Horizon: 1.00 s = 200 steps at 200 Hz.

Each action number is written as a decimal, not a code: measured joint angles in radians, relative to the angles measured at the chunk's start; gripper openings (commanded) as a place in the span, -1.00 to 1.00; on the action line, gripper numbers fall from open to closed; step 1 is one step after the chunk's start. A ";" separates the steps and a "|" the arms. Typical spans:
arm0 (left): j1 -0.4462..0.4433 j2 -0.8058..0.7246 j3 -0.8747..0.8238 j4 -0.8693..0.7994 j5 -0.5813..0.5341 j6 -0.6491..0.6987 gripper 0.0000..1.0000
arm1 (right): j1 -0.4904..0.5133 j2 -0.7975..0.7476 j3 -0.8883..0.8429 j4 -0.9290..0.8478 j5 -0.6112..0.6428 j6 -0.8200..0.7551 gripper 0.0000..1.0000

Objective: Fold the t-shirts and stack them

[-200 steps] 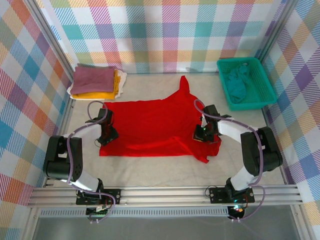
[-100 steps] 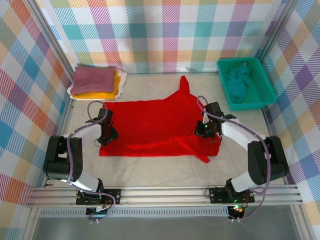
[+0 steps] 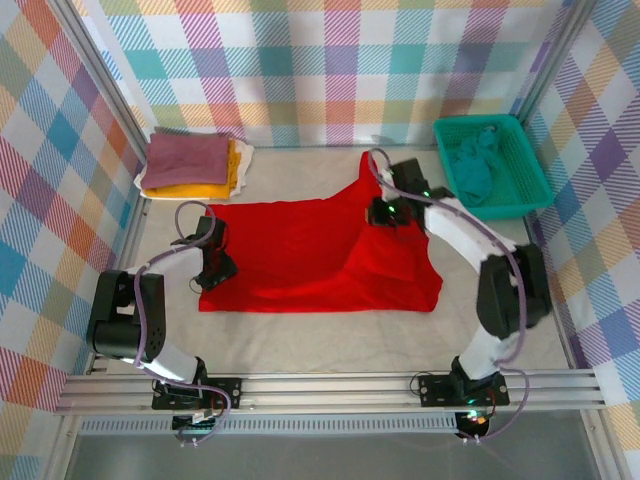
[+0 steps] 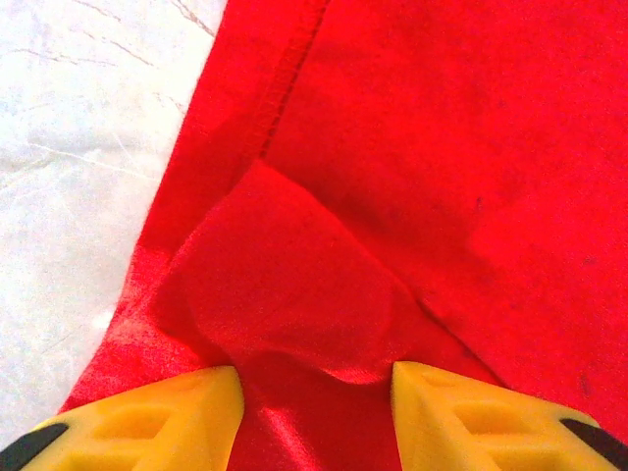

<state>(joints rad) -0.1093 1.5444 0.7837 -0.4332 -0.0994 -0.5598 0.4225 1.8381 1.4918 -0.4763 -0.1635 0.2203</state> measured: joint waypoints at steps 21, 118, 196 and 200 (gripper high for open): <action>0.000 -0.001 0.001 -0.001 0.000 0.001 -0.06 | 0.046 0.205 0.274 -0.082 0.010 -0.099 -0.46; 0.000 -0.006 0.001 -0.008 -0.023 0.004 -0.05 | -0.051 -0.046 -0.064 -0.184 0.035 0.014 0.04; 0.003 -0.006 0.000 -0.010 -0.026 0.003 -0.05 | -0.295 -0.207 -0.468 -0.185 -0.045 0.168 -0.02; 0.003 -0.006 0.000 -0.010 -0.026 0.003 -0.05 | -0.295 -0.207 -0.473 -0.187 -0.049 0.168 -0.02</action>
<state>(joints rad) -0.1059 1.5379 0.7841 -0.4435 -0.1257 -0.5564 0.1276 1.6310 1.0187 -0.6628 -0.2123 0.3882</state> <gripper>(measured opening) 0.472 0.490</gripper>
